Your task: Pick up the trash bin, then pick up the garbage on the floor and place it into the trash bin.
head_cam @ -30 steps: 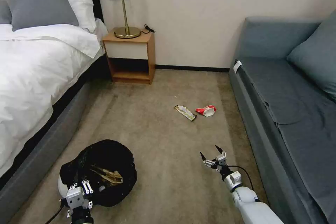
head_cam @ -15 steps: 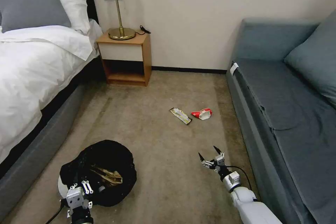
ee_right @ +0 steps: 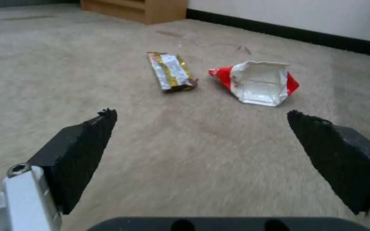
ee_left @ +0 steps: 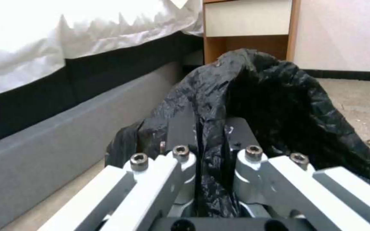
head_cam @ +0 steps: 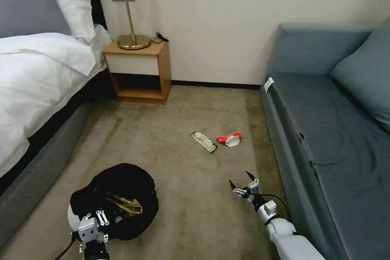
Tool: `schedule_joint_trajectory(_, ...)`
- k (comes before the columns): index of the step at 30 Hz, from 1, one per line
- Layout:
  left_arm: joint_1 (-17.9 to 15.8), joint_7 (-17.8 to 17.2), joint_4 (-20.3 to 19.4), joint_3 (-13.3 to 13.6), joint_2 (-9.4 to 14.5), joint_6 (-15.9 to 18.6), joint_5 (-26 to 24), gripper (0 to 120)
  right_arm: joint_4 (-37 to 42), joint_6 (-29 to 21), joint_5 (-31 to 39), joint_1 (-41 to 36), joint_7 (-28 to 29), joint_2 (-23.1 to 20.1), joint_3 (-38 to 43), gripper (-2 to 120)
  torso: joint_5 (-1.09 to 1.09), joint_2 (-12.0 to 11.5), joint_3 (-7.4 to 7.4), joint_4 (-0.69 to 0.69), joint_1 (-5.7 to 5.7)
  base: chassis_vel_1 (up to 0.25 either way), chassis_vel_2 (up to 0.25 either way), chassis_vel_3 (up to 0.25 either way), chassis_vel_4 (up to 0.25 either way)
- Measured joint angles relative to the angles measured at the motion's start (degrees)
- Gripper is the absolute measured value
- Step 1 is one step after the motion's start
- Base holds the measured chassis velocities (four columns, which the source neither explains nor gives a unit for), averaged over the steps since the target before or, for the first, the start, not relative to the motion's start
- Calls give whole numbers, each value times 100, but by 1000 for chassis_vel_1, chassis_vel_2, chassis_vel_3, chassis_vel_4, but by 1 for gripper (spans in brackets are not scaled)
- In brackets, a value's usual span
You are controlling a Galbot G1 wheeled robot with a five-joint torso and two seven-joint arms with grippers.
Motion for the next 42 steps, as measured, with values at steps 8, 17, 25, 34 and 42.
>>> schedule_joint_trajectory(8, 14, -2, -1, -13, 4, -19, 0, 6, -24, 1, -101, 9, 10, 85, 14, 100, 1, 0, 0, 0, 0, -284, 111, 276, -121)
schedule_joint_trajectory(17, -11, -1, 10, -21, 16, -42, -8, 6, -67, 28, -210, 26, 24, 126, 45, 100, 7, 0, 0, 1, 0, -333, 167, 340, -165)
schedule_joint_trajectory(25, -65, 4, 31, 12, 17, -10, -6, 6, -35, 108, -378, 15, 37, 153, 109, 100, 0, 0, 0, 0, 0, -278, 192, 280, -208)
schedule_joint_trajectory(34, -84, 6, 40, 10, 35, 9, -7, 6, 333, 151, -714, -41, 61, 120, 105, 100, -5, 0, 0, 0, 0, -292, 273, 298, -287)
schedule_joint_trajectory(42, -74, 13, 40, 29, 38, 26, -3, 6, 3485, -442, -1182, -1002, 178, -448, -693, 100, -1, 0, -1, 0, 0, -121, 140, 132, -95)
